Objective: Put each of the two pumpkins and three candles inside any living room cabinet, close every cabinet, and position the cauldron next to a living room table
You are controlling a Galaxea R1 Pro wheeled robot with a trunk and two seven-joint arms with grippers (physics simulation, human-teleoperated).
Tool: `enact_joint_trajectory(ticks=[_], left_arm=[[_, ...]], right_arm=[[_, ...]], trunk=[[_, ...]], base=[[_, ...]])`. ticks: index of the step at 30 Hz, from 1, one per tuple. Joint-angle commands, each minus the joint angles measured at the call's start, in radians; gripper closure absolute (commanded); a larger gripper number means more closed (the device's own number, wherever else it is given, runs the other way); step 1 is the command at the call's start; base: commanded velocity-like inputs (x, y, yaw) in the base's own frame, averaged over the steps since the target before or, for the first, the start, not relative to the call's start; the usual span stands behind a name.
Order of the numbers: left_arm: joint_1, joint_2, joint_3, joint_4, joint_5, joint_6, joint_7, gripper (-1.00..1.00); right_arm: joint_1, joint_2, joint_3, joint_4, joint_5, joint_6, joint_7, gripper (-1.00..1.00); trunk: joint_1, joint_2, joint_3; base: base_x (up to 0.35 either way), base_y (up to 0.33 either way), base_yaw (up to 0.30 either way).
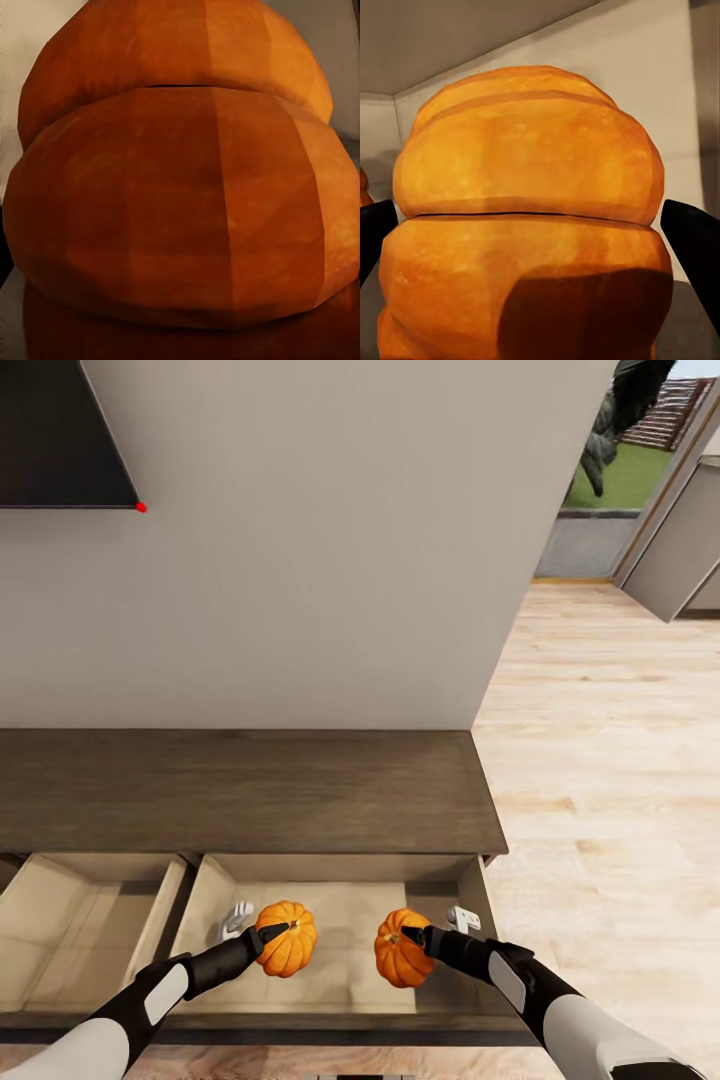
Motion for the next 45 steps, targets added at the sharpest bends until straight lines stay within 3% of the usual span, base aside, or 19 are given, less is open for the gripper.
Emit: enact_joint_trajectory(ticks=[1,7,16,35,45], left_arm=[[0.000,0.000,0.000,0.000,0.001,0.000,0.000,1.00],[0.000,-0.001,0.000,0.000,0.001,0.000,0.001,1.00],[0.000,-0.002,0.000,-0.002,0.001,0.000,0.001,1.00],[0.000,-0.002,0.002,-0.011,0.002,-0.001,-0.006,1.00],[0.000,-0.002,0.000,-0.015,0.002,-0.001,-0.006,1.00]], right_arm=[[0.000,0.000,0.000,0.000,-0.001,0.000,0.000,1.00],[0.000,-0.001,0.000,-0.002,-0.001,0.002,0.000,1.00],[0.000,-0.002,0.000,-0.003,-0.001,0.002,0.001,1.00],[0.000,-0.003,0.000,-0.010,-0.001,0.002,0.007,1.00],[0.000,-0.002,0.000,-0.016,-0.001,0.001,0.005,1.00]], trunk=[[0.000,0.000,-0.002],[0.000,0.000,-0.011],[0.034,-0.063,-0.054],[0.034,-0.063,-0.084],[0.034,-0.063,-0.087]], base=[[0.000,0.000,0.000],[0.000,0.000,0.000],[0.000,0.000,0.000],[0.043,0.000,0.000],[0.006,0.000,0.000]])
